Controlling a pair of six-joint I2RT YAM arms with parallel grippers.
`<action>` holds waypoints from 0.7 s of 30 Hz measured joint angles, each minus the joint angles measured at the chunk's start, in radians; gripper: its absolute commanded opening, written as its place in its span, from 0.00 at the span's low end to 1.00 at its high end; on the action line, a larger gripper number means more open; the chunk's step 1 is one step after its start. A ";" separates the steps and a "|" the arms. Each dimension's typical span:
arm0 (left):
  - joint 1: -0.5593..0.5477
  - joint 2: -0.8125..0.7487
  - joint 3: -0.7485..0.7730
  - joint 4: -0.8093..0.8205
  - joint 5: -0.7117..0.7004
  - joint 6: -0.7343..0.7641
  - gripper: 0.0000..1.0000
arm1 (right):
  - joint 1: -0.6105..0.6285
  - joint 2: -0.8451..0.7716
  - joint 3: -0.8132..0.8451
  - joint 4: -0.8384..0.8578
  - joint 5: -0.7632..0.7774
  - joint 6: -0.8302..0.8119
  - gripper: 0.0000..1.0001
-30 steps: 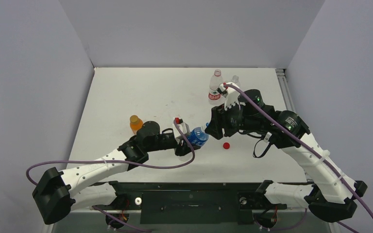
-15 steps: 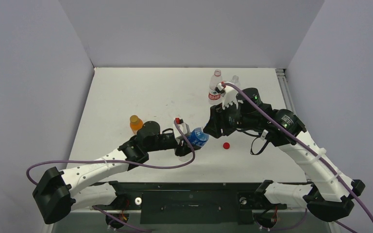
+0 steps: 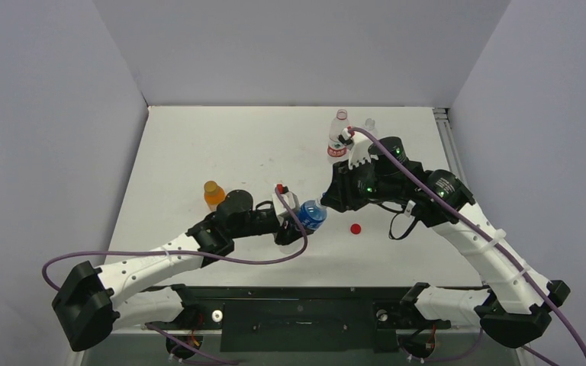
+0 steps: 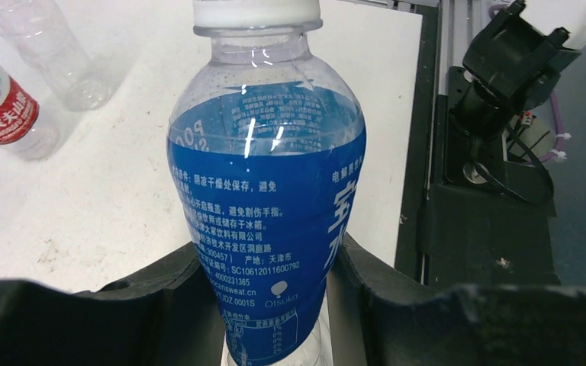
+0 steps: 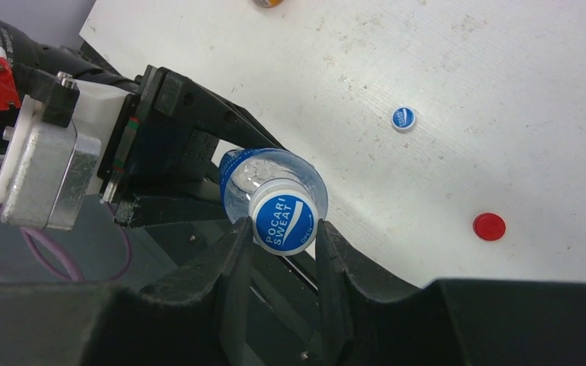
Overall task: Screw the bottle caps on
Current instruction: Screw the bottle cap onto the plastic bottle.
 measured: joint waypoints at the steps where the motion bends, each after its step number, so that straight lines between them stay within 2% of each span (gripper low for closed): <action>1: 0.000 0.001 0.000 -0.001 -0.008 0.000 0.00 | -0.002 0.000 -0.007 0.007 0.003 0.008 0.05; 4: -0.009 0.002 -0.006 0.003 -0.063 -0.002 0.00 | -0.006 0.000 -0.032 0.042 0.022 0.047 0.04; 9: -0.064 0.017 -0.013 0.009 -0.256 0.015 0.00 | -0.013 0.000 -0.087 0.103 0.084 0.152 0.03; 21: -0.175 0.143 -0.013 0.157 -0.716 0.188 0.00 | -0.016 0.058 -0.103 0.145 0.261 0.398 0.01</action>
